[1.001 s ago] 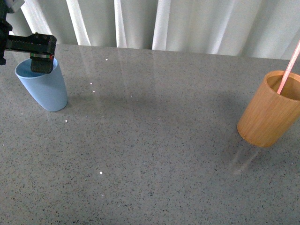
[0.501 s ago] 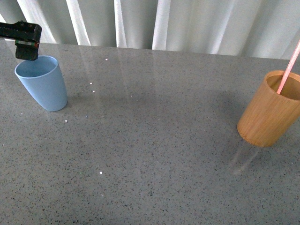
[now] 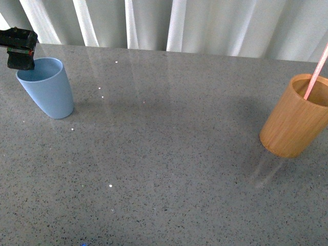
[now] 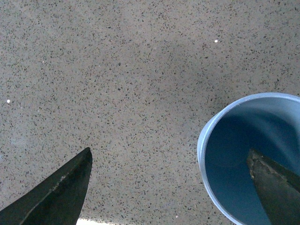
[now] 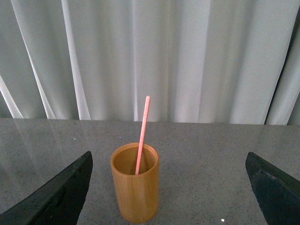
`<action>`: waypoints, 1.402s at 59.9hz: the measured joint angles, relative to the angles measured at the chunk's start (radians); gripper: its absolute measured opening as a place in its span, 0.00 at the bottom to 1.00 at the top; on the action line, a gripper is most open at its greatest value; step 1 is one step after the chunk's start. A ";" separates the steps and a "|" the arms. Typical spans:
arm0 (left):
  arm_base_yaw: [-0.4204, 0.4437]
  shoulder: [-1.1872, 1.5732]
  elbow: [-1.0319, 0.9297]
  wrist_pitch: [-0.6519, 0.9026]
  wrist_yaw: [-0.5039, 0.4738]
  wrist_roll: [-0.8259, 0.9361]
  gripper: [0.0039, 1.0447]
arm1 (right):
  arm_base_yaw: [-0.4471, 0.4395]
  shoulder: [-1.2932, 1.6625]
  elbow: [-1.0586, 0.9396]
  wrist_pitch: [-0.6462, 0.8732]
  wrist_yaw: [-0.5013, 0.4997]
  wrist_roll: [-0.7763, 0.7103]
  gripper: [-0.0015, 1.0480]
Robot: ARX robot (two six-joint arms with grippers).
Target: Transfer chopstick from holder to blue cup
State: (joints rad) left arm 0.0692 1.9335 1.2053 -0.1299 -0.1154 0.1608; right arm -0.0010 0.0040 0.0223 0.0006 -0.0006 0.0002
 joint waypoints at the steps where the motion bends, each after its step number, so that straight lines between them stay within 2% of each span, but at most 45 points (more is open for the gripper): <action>1: -0.001 0.000 0.000 -0.001 0.000 0.000 0.94 | 0.000 0.000 0.000 0.000 0.000 0.000 0.90; 47: -0.026 0.023 -0.011 0.004 -0.008 0.026 0.93 | 0.000 0.000 0.000 0.000 0.000 0.000 0.90; 68: -0.032 0.025 -0.012 0.005 -0.013 0.026 0.39 | 0.000 0.000 0.000 0.000 0.000 0.000 0.90; 84: -0.032 0.025 -0.013 0.006 -0.008 0.019 0.03 | 0.000 0.000 0.000 0.000 0.000 0.000 0.90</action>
State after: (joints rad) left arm 0.0372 1.9587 1.1923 -0.1234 -0.1230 0.1795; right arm -0.0010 0.0040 0.0223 0.0006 -0.0006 0.0002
